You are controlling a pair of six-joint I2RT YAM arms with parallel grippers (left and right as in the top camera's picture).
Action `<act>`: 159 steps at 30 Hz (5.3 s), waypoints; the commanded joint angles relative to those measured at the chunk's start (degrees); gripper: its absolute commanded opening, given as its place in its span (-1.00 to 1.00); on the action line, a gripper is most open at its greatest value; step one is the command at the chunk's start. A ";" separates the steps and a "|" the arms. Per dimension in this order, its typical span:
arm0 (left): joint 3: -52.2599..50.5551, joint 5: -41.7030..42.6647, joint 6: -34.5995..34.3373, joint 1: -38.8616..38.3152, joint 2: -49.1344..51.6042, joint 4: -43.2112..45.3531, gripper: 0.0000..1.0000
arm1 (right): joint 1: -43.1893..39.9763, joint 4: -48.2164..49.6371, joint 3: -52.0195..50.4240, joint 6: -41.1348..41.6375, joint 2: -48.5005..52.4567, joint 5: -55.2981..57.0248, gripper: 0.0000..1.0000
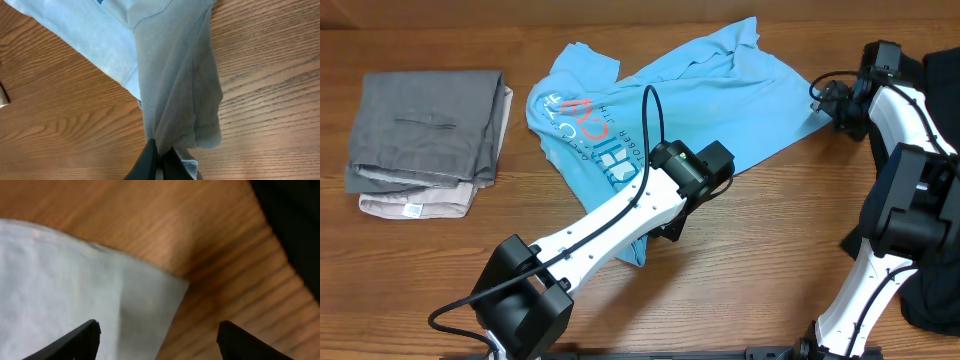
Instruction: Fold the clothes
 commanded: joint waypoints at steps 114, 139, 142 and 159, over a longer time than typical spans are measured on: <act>66.36 -12.79 7.85 6.60 -29.62 -16.00 -0.92 | -1.84 -51.49 41.38 0.59 -54.51 3.82 -0.92; 66.38 -8.57 2.25 6.64 -37.55 -15.58 -0.92 | -1.84 -54.77 46.40 2.58 -62.12 1.25 -0.93; 67.01 -8.39 2.23 6.64 -37.70 -15.08 -0.92 | -1.84 -54.80 48.24 2.75 -62.12 1.22 -0.93; 71.65 -1.11 1.31 6.64 -37.86 -13.64 -0.92 | -1.84 -54.77 50.38 4.26 -62.95 -0.92 -0.93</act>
